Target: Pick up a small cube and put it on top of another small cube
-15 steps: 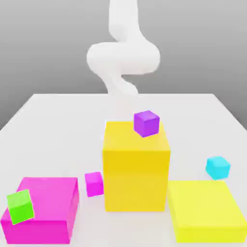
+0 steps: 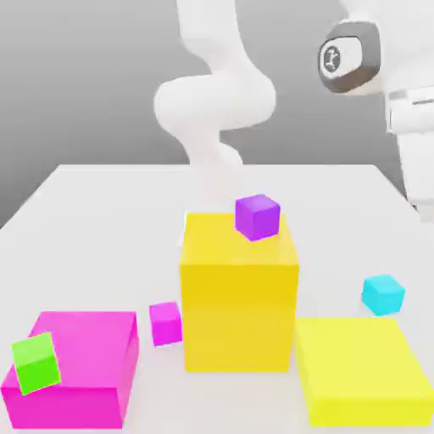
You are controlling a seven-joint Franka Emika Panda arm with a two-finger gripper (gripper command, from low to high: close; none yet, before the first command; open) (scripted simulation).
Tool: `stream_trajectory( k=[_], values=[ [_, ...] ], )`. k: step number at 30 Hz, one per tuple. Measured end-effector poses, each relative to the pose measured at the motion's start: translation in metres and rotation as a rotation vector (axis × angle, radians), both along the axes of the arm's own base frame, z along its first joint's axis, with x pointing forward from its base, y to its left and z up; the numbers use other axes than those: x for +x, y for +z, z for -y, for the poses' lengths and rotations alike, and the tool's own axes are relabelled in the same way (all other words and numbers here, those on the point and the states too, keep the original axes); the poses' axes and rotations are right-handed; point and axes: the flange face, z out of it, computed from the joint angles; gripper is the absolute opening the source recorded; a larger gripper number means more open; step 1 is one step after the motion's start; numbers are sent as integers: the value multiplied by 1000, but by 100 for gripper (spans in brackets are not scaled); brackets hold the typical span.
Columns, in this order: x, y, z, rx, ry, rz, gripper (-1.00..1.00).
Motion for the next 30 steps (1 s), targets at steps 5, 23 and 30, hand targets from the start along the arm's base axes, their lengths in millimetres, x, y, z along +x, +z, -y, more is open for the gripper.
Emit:
stream_trajectory(
  k=[5, 23, 30],
  values=[
    [-95, -99, -32, -125, 408, -114, 0],
    [-107, -143, -30, -143, 460, -139, -100],
    [-7, -97, 28, -115, 39, -164, -100]
  ],
)
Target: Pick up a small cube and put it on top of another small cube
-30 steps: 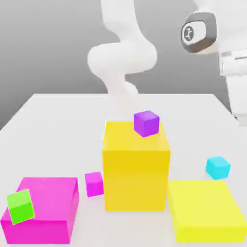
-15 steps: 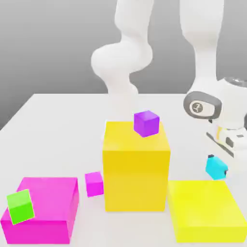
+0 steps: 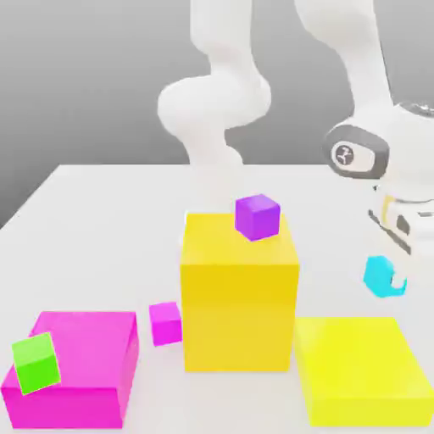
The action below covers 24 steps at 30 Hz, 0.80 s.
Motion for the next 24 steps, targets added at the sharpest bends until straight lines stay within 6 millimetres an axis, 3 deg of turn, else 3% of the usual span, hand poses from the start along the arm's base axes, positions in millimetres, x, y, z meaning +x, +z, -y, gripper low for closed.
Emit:
stream_trajectory(
  k=[5, 10, 14, 18, 21, 22, 24],
  values=[
    [97, 26, 100, -2, -503, 1, -100],
    [156, 55, 235, -1, -1006, 1, -100],
    [170, 82, 358, 2, -1406, 1, -100],
    [149, 110, 483, 6, -1803, 2, -100],
    [150, 78, 493, 8, -1850, 2, -100],
    [150, 62, 493, 6, -1853, 2, 100],
    [150, 62, 493, 6, -1853, 2, 100]
  ],
)
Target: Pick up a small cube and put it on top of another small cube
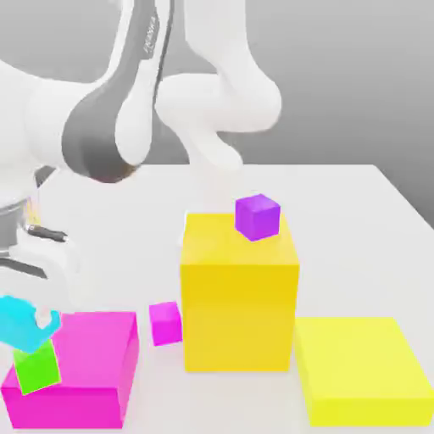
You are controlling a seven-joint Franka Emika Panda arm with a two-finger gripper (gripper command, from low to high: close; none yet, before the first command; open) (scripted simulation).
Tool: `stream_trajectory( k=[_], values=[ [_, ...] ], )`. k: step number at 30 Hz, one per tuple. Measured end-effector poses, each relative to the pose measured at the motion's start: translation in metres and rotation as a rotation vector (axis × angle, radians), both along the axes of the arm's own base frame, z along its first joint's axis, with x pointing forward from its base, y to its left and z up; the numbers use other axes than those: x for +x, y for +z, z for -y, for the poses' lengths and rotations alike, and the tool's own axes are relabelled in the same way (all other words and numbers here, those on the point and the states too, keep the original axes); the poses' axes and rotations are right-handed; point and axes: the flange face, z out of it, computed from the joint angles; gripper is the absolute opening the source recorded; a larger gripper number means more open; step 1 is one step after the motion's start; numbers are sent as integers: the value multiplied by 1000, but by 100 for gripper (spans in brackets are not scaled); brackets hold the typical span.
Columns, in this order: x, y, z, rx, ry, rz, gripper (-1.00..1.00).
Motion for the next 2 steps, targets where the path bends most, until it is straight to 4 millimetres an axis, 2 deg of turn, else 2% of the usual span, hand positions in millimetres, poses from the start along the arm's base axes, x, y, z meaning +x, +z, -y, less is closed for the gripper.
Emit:
stream_trajectory(
  k=[2],
  values=[
    [0, 0, 0, 0, 0, 0, 100]
  ],
)
